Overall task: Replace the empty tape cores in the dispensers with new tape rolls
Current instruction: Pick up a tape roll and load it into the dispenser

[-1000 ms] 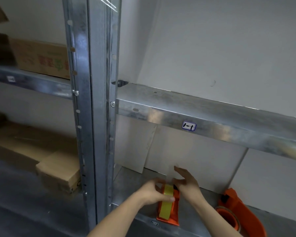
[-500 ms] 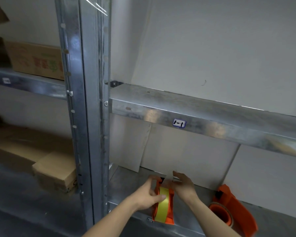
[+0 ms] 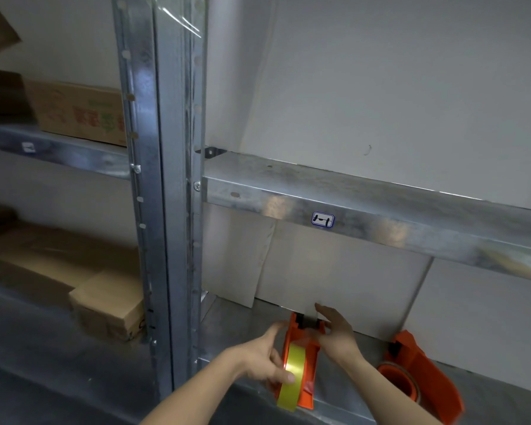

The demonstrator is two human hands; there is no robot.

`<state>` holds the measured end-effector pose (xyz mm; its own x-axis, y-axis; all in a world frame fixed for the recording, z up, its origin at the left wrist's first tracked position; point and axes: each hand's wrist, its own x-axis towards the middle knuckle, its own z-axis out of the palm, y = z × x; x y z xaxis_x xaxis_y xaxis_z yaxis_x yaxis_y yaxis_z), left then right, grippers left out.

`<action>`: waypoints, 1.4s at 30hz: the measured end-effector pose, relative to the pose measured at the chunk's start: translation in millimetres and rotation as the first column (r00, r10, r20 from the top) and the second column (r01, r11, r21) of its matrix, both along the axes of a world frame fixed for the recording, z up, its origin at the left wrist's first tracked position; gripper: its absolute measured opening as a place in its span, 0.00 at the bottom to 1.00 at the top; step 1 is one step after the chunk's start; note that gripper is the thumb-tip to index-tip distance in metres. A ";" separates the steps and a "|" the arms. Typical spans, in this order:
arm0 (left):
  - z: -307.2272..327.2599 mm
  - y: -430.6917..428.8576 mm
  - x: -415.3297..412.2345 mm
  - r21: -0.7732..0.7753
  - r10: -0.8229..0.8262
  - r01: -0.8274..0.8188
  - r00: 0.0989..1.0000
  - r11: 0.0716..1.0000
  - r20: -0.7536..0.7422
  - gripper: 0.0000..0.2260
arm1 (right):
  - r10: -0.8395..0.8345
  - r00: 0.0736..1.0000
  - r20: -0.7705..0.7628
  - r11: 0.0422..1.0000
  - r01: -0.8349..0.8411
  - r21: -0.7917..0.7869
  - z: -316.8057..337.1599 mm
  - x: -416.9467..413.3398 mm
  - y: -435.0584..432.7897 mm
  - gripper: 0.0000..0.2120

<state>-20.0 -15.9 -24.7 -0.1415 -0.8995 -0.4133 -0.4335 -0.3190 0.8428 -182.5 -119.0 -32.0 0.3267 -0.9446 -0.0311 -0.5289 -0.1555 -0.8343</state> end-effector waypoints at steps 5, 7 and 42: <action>1.4 0.0 -1.3 0.045 -0.085 0.085 0.996 0.995 0.000 0.46 | 0.027 1.000 0.007 0.999 -0.027 -0.024 0.3 0.5 1.0 0.29; 2.3 1.0 -1.3 0.055 -0.104 0.103 0.995 0.993 0.003 0.44 | 0.030 1.000 -0.002 0.999 -0.030 -0.033 0.3 1.2 0.9 0.30; -6.2 16.4 -2.3 -0.029 -0.016 0.016 1.000 0.999 0.002 0.51 | 0.058 0.998 0.014 0.992 -0.059 0.108 1.4 17.8 -23.4 0.23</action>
